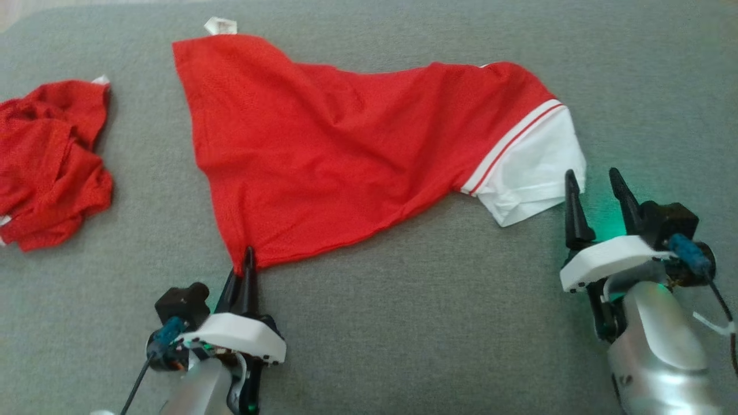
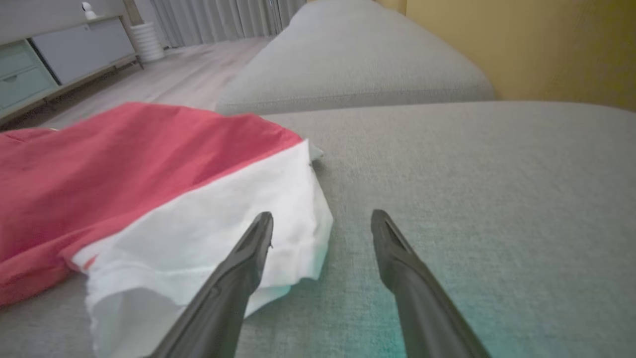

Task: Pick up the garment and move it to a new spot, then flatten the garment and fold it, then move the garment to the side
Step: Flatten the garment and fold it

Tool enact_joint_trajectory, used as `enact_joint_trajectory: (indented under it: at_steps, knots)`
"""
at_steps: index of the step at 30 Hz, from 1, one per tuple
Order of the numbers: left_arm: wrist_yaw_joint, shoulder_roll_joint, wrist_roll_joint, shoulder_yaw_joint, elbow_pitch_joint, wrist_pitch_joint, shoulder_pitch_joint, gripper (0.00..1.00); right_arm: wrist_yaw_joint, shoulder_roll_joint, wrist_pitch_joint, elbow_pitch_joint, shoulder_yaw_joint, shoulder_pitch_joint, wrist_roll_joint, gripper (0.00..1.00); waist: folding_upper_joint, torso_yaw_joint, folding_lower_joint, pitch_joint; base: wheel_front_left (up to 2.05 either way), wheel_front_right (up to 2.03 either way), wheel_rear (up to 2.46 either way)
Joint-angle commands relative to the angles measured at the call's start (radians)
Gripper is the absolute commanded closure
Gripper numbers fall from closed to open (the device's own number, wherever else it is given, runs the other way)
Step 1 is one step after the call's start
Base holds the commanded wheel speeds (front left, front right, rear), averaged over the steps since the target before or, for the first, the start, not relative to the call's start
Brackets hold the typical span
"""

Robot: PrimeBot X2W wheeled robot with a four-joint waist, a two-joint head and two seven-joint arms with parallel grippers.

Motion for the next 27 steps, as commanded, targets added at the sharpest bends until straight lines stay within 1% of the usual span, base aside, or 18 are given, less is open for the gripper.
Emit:
enact_joint_trajectory:
  at_steps: [1,7,8,10,11,15,17,20,21,24,27]
  knots:
    - [-0.004,0.003,0.007,0.014,-0.004,0.012,0.0,1.0,0.008,-0.009,-0.005,-0.001,0.013,-0.027,-0.013,0.0,0.0,0.015,-0.0001,0.011,0.0,0.0,0.0]
    - [0.0,0.003,0.018,0.008,-0.02,0.012,0.006,1.0,0.008,-0.008,0.014,0.157,-0.015,-0.087,-0.047,0.0,0.0,0.04,-0.0001,0.028,0.0,0.0,0.0]
    - [0.001,0.003,0.023,0.012,-0.024,0.012,0.007,1.0,0.008,-0.006,0.012,0.188,-0.011,-0.098,-0.051,0.37,0.0,0.044,-0.0001,0.03,0.0,0.0,0.0]
    - [0.002,0.003,0.03,0.018,-0.029,0.012,0.008,1.0,0.008,-0.004,0.008,0.209,-0.01,-0.101,-0.052,0.96,0.0,0.044,-0.0001,0.029,0.0,0.0,0.0]
    - [0.002,0.003,0.034,0.021,-0.032,0.012,0.01,1.0,0.008,-0.003,0.006,0.217,-0.008,-0.101,-0.051,1.0,0.0,0.043,-0.0001,0.028,0.0,0.0,0.0]
    - [0.001,0.003,0.052,0.042,-0.064,0.012,0.019,1.0,0.008,-0.002,-0.003,0.218,-0.015,-0.096,-0.03,1.0,0.0,0.033,-0.0001,0.018,0.0,0.0,0.0]
    - [-0.001,0.003,0.06,0.058,-0.094,0.012,0.023,1.0,0.008,-0.003,-0.005,0.185,-0.026,-0.089,-0.01,1.0,0.0,0.026,-0.0001,0.006,0.0,0.0,0.0]
    - [-0.005,0.003,0.073,0.087,-0.163,0.012,0.018,1.0,0.008,-0.004,-0.005,0.073,-0.041,-0.056,0.046,1.0,0.0,0.013,-0.0001,-0.022,0.0,0.0,0.0]
    - [-0.005,0.003,0.073,0.087,-0.163,0.012,0.018,1.0,0.008,-0.004,-0.005,0.073,-0.041,-0.056,0.046,1.0,0.0,0.013,-0.0001,-0.022,0.0,0.0,0.0]
    - [-0.01,0.005,0.097,0.132,-0.24,0.012,-0.007,1.0,0.008,-0.012,-0.005,-0.057,-0.037,-0.027,0.136,1.0,0.0,-0.004,-0.0001,-0.059,0.0,0.0,0.0]
    - [-0.016,0.035,0.12,0.179,-0.321,0.012,-0.058,1.0,0.008,-0.035,-0.005,-0.2,-0.015,-0.021,0.245,1.0,0.0,-0.027,-0.0001,-0.101,0.0,0.0,0.0]
